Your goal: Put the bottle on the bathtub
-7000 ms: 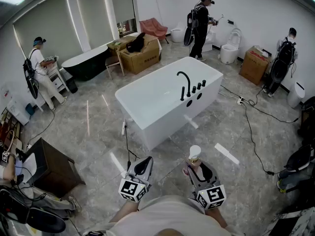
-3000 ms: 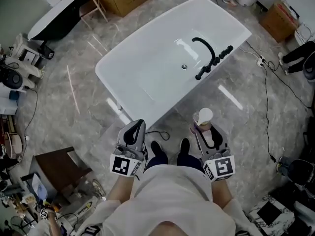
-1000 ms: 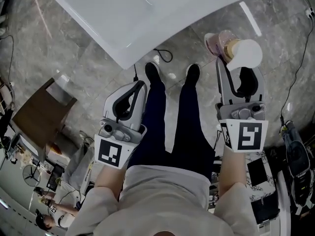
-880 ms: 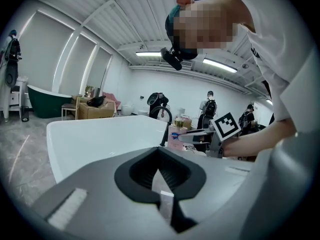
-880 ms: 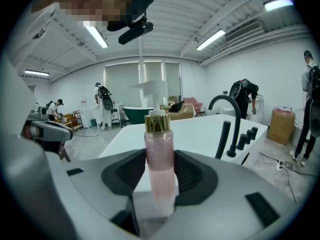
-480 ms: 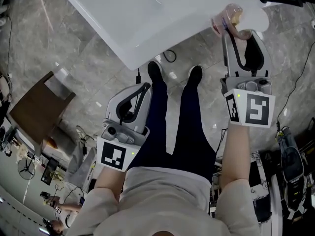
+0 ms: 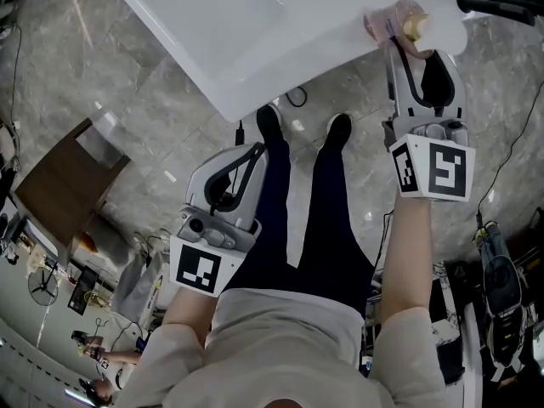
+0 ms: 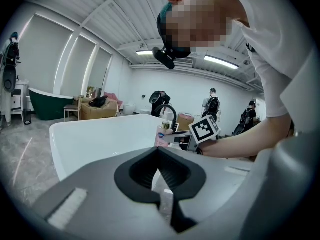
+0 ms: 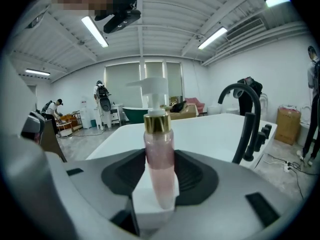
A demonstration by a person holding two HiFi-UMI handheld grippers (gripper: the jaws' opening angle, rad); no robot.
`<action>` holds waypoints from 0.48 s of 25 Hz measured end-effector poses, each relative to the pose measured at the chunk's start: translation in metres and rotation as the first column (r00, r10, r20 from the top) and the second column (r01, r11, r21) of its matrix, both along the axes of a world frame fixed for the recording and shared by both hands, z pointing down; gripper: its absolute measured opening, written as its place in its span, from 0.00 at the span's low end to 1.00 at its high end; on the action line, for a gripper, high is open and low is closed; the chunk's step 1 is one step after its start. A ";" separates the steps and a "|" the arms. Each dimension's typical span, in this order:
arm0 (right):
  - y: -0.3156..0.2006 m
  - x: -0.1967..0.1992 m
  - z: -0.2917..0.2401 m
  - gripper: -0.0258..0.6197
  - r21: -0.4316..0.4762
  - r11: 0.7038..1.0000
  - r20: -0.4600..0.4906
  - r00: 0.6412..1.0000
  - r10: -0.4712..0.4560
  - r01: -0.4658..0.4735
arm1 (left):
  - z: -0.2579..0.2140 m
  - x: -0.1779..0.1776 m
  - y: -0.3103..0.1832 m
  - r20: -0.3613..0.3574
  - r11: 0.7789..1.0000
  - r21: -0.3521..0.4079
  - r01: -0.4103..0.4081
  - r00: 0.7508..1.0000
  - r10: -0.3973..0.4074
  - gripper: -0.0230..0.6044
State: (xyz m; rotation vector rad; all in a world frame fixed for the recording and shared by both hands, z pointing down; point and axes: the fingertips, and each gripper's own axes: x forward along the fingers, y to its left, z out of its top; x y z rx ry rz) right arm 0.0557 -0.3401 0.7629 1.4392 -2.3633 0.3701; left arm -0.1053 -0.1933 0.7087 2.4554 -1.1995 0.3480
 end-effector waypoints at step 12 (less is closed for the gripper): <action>0.003 0.001 0.000 0.32 0.007 1.000 0.005 1.000 -0.013 0.013 | 0.002 0.006 -0.002 -0.008 1.000 -0.011 0.001 1.000 -0.001 0.04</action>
